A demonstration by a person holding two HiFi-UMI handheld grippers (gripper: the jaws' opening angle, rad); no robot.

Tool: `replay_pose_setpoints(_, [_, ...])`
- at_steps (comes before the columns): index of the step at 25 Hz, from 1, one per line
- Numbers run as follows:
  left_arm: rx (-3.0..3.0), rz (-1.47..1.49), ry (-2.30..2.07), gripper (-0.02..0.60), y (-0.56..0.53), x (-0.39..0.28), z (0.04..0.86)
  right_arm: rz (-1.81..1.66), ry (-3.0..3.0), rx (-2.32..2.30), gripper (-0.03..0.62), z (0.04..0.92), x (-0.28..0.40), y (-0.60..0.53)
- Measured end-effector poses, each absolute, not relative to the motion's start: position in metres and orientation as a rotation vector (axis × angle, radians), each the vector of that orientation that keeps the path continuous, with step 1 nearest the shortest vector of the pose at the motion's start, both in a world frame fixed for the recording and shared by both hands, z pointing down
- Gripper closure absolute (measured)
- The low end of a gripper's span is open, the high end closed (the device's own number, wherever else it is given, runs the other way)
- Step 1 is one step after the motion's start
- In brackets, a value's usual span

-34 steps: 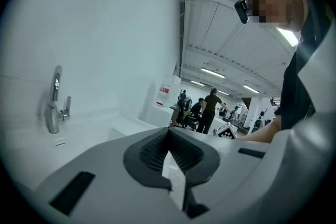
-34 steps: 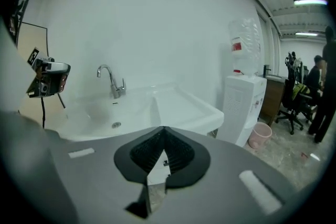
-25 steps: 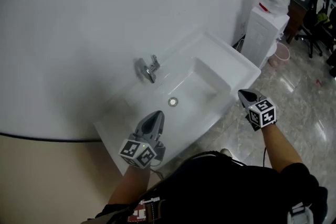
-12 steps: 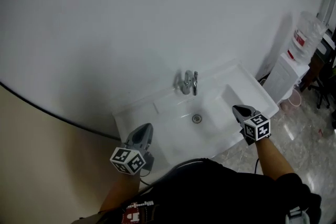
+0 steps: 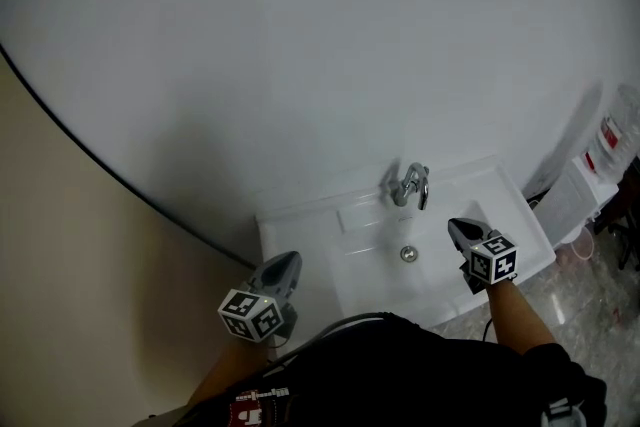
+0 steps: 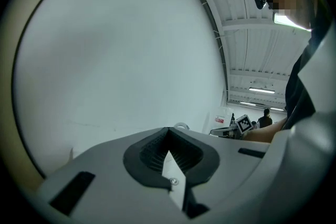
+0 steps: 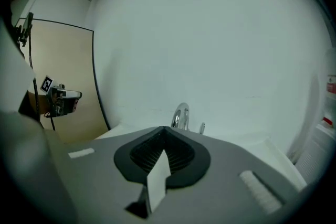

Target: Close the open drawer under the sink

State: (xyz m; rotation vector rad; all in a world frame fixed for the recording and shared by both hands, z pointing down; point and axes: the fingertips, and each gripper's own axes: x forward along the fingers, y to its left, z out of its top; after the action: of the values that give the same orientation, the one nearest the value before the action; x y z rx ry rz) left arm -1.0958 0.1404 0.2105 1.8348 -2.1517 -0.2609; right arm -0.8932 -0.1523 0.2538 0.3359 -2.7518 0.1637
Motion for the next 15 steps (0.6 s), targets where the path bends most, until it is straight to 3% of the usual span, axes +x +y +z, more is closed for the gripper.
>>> replay_pose_setpoints(7, [1.691,-0.270,-2.288,0.589,0.139,-1.096,0.215,0.127,-2.803,0.075,0.592,0.240,-0.922,-0.157])
replay_pose_setpoints(15, [1.503,-0.310,-2.442,0.589,0.108,-1.035,0.215,0.173,-2.817,-0.218,0.592,0.242,-0.895,-0.193])
